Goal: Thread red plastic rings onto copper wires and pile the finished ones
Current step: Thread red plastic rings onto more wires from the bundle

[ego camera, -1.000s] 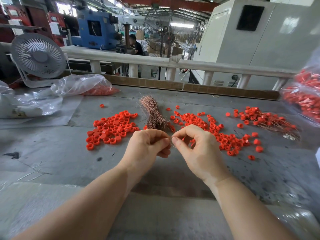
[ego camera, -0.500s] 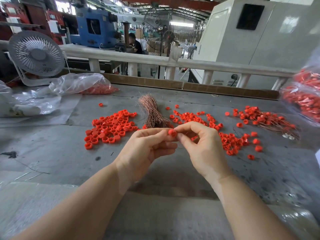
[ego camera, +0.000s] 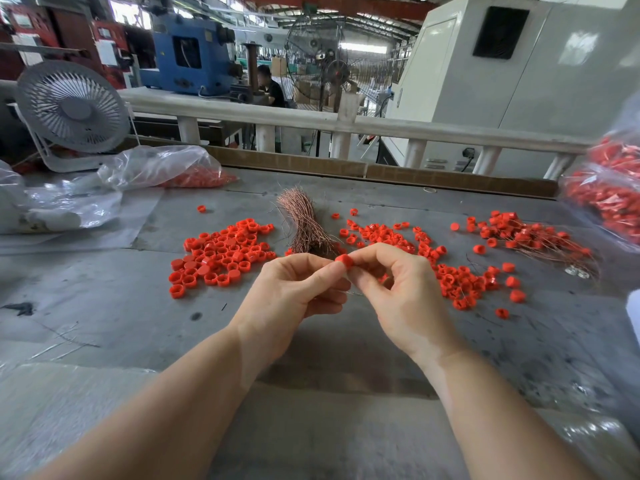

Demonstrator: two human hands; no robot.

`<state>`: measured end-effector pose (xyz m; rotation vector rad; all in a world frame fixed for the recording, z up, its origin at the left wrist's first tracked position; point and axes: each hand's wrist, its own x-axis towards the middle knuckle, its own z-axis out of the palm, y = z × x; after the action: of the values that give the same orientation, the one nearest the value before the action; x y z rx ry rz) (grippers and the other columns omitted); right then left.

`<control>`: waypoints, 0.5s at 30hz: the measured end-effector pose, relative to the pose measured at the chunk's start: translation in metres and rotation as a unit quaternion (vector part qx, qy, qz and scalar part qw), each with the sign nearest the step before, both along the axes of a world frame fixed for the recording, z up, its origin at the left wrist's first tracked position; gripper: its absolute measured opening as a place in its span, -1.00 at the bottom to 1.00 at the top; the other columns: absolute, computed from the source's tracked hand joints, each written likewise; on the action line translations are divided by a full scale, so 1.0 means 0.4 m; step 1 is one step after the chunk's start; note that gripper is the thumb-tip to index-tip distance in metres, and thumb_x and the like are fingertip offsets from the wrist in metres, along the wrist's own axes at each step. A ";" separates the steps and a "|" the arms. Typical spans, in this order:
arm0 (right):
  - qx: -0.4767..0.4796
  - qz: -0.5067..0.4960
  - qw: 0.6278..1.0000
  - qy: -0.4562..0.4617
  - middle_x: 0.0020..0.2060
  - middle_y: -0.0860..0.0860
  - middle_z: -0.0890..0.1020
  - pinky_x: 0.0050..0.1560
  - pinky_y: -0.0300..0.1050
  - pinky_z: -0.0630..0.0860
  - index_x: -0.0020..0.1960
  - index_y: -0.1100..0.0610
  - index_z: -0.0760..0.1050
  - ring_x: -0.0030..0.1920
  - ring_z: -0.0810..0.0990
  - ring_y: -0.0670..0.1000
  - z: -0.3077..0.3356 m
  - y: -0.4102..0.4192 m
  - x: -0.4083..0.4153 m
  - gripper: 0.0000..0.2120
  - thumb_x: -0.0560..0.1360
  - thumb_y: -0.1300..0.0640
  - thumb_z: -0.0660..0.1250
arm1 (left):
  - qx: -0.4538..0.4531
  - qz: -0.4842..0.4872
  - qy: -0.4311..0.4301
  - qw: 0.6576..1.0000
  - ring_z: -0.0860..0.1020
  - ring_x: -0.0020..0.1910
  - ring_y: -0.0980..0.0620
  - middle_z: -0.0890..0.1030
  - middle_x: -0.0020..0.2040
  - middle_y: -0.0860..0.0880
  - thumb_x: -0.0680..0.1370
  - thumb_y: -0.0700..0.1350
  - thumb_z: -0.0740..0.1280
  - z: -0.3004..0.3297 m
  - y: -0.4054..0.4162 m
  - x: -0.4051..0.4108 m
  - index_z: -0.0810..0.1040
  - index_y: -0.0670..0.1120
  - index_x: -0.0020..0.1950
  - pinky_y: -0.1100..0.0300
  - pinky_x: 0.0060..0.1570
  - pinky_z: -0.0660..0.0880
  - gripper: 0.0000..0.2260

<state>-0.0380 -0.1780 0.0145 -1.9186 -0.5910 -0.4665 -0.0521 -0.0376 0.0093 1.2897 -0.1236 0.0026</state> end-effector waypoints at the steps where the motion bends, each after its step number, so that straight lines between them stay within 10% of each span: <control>1: -0.001 -0.001 1.000 0.006 -0.36 -0.26 0.60 -0.32 -0.41 0.40 -0.19 -0.08 0.57 -0.35 0.51 -0.23 -0.001 -0.001 0.002 -0.77 0.47 0.26 0.38 | 0.003 0.004 -0.006 1.000 0.56 -0.44 0.08 0.62 -0.35 -0.09 0.30 -0.07 0.42 -0.001 0.000 0.000 0.61 -0.13 -0.30 0.29 -0.41 0.51 -0.87; 15: 0.088 0.093 0.979 0.157 -0.47 -0.08 0.51 -0.48 -0.32 0.30 -0.20 0.00 0.62 -0.46 0.35 -0.16 -0.011 -0.004 0.013 -0.83 0.51 0.17 0.32 | 0.032 0.022 -0.068 0.997 0.51 -0.47 0.13 0.61 -0.38 -0.02 0.23 -0.14 0.44 -0.003 0.002 -0.003 0.64 -0.12 -0.12 0.29 -0.45 0.50 -0.76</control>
<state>-0.0329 -0.1797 0.0099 -1.7028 -0.4964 -0.0876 -0.0535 -0.0367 0.0083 1.3566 -0.2127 0.1245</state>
